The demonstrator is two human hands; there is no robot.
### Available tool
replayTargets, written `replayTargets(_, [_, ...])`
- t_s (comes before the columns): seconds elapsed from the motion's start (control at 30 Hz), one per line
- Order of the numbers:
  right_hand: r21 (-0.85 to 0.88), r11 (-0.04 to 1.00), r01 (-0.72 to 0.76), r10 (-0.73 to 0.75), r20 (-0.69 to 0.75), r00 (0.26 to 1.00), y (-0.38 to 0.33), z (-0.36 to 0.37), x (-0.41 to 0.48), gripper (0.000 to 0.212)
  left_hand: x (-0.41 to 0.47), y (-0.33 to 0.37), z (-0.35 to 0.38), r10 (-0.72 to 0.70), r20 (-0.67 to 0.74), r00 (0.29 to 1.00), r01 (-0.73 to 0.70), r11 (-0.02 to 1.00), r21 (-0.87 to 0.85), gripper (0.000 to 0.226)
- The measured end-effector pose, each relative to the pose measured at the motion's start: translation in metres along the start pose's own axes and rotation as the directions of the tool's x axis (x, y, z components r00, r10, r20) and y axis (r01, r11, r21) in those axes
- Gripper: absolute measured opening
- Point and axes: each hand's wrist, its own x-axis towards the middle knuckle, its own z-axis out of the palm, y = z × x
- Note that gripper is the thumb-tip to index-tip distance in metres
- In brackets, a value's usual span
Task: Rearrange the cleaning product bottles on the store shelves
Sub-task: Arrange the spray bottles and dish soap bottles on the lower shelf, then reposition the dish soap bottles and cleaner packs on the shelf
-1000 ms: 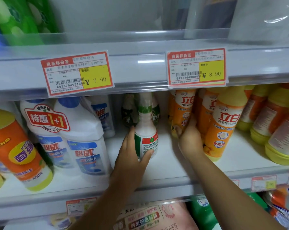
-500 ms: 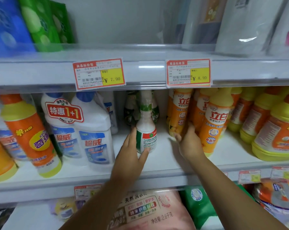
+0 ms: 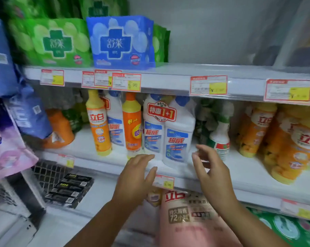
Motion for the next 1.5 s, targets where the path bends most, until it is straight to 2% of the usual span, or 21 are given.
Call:
replayTargets(0.07, [0.028,0.999,0.015,-0.018,0.095,0.995,-0.01,0.029,0.002,0.03,-0.004,-0.025,-0.015,-0.061,-0.007,0.998,0.061,0.998,0.025,0.038])
replayTargets(0.17, [0.018,1.0,0.0,-0.004,0.242,0.97,-0.023,0.074,0.021,0.05,-0.009,-0.051,-0.031,-0.097,0.019,0.995,0.095,0.994,0.06,0.046])
replayTargets(0.3, [0.068,0.994,-0.085,0.058,0.332,0.942,-0.044,0.125,0.055,0.069,-0.011,-0.072,-0.042,-0.118,0.022,0.993,0.117,0.993,0.031,0.043])
replayTargets(0.4, [0.081,0.989,-0.122,0.099,0.249,0.964,-0.051,0.159,0.069,0.076,-0.004,-0.075,-0.044,-0.097,0.0,0.995,0.097,0.995,0.002,0.044])
replayTargets(0.53, [-0.187,0.975,-0.119,0.134,0.067,0.989,-0.054,0.181,0.076,0.07,0.004,-0.072,-0.044,-0.077,-0.019,0.997,0.076,0.996,-0.036,0.046])
replayTargets(0.6, [-0.142,0.985,-0.102,0.115,0.083,0.99,-0.052,0.177,0.077,0.065,0.006,-0.069,-0.044,-0.074,-0.026,0.997,0.072,0.996,-0.053,0.046])
replayTargets(0.7, [0.016,0.998,-0.068,0.064,0.186,0.98,-0.049,0.154,0.066,0.059,0.007,-0.064,-0.042,-0.078,-0.021,0.997,0.076,0.995,-0.071,0.05])
replayTargets(0.77, [0.062,0.997,-0.043,0.029,0.222,0.975,-0.05,0.132,0.053,0.061,0.006,-0.058,-0.041,-0.073,-0.012,0.997,0.071,0.994,-0.085,0.053])
replayTargets(0.93, [0.16,0.987,0.012,-0.038,0.165,0.985,-0.057,0.058,0.02,0.053,0.007,-0.033,-0.031,-0.049,0.017,0.999,0.05,0.989,-0.137,0.059])
replayTargets(1.1, [0.111,0.994,0.006,-0.008,0.017,1.0,-0.037,-0.03,-0.005,0.05,0.009,0.007,-0.002,0.027,0.042,0.999,-0.021,0.99,-0.142,0.055])
replayTargets(1.23, [0.073,0.997,-0.025,0.036,-0.156,0.987,-0.005,-0.097,-0.019,0.05,0.015,0.049,0.032,0.132,0.067,0.989,-0.12,0.98,-0.156,0.049])
replayTargets(1.5, [-0.014,0.987,-0.157,0.128,-0.511,0.85,0.06,-0.2,-0.034,0.046,0.022,0.11,0.108,0.261,0.196,0.945,-0.237,0.962,-0.138,0.041])
